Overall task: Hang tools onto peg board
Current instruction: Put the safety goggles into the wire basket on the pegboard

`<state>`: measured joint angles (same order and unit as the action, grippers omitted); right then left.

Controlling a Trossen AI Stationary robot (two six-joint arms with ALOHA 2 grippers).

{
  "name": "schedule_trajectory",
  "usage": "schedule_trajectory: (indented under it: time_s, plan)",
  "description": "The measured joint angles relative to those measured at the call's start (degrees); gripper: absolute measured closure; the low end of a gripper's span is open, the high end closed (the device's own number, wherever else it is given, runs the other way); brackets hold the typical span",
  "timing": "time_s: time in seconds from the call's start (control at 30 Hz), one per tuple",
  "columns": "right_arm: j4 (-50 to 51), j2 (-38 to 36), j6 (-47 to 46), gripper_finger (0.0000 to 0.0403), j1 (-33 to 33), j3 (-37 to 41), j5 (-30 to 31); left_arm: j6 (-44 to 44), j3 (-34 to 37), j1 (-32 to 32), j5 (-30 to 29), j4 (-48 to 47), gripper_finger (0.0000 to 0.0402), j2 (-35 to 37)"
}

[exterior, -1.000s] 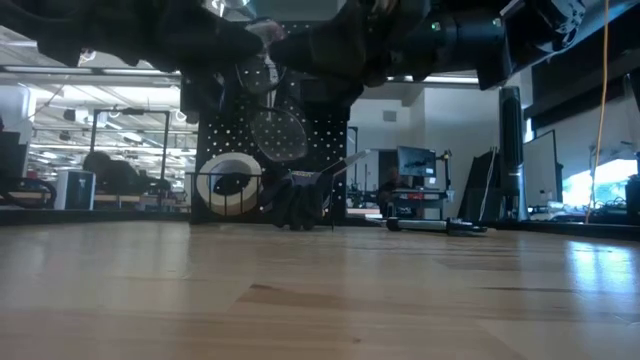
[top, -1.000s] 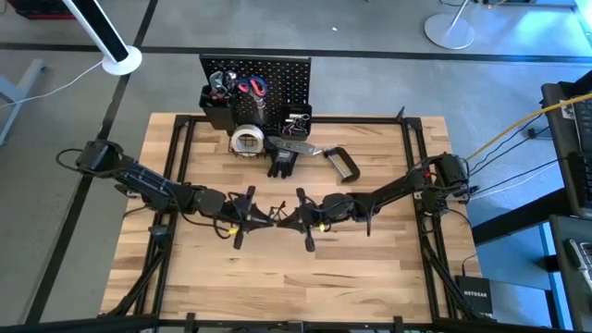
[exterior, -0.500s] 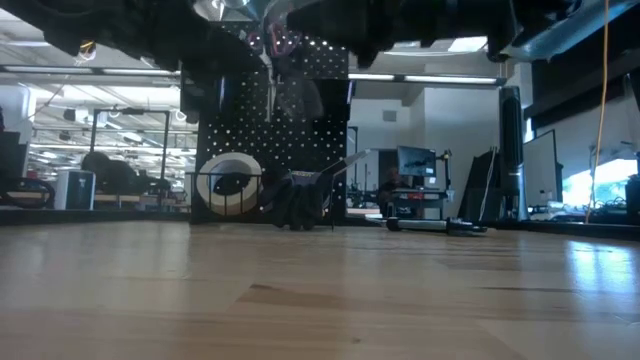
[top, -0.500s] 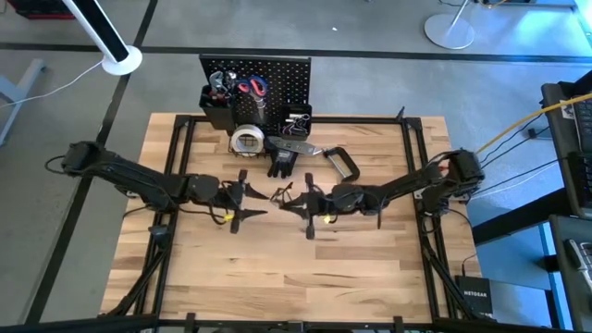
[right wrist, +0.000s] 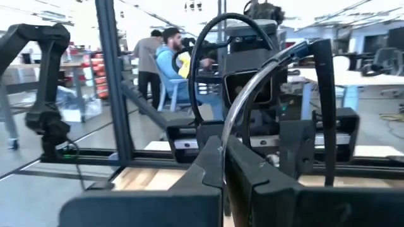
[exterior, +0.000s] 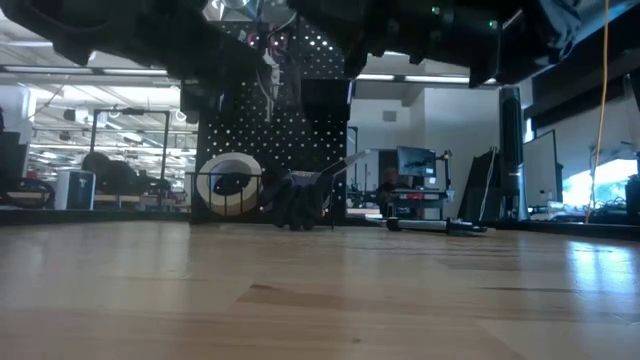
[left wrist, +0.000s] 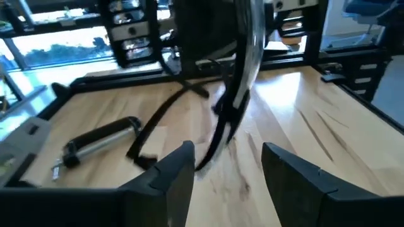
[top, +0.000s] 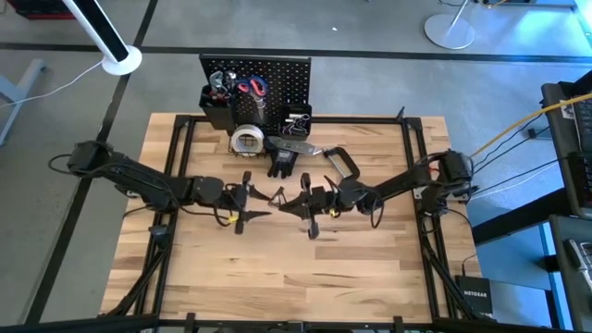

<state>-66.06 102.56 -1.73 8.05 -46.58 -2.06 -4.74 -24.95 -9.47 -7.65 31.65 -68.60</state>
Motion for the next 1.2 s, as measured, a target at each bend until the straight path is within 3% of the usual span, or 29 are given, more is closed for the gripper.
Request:
schedule_trajectory:
  time_s: [0.3,0.57,0.73,0.8,1.07,1.2]
  plan:
    - [-1.71,0.47,-0.98,0.04,-0.22,0.0,-1.6,-6.99,-0.04,-1.81,-0.22,4.34,0.0241,-2.95]
    - [-1.35,0.61,-0.88,0.04,-0.22,-0.99,-1.72,-8.98,-0.11,-1.84,-0.23,5.35,0.0304,-3.45]
    - [-1.25,0.64,-0.28,0.0394,-0.22,-1.0,-1.62,-8.92,-0.11,-1.84,0.06,5.14,0.0371,-3.45]
    - [-1.25,0.64,-0.86,0.0387,-0.24,-1.04,-1.59,-8.98,-0.11,-1.95,0.22,4.95,0.0389,-3.47]
    - [-0.52,0.64,-2.37,0.0338,-0.28,-1.07,-1.01,-7.65,-0.11,-1.94,0.21,5.17,0.0395,-3.3]
    - [7.55,-1.86,-2.33,0.0292,-0.26,-1.07,-1.24,-7.08,-0.11,-2.84,-2.27,4.34,0.0392,-2.12]
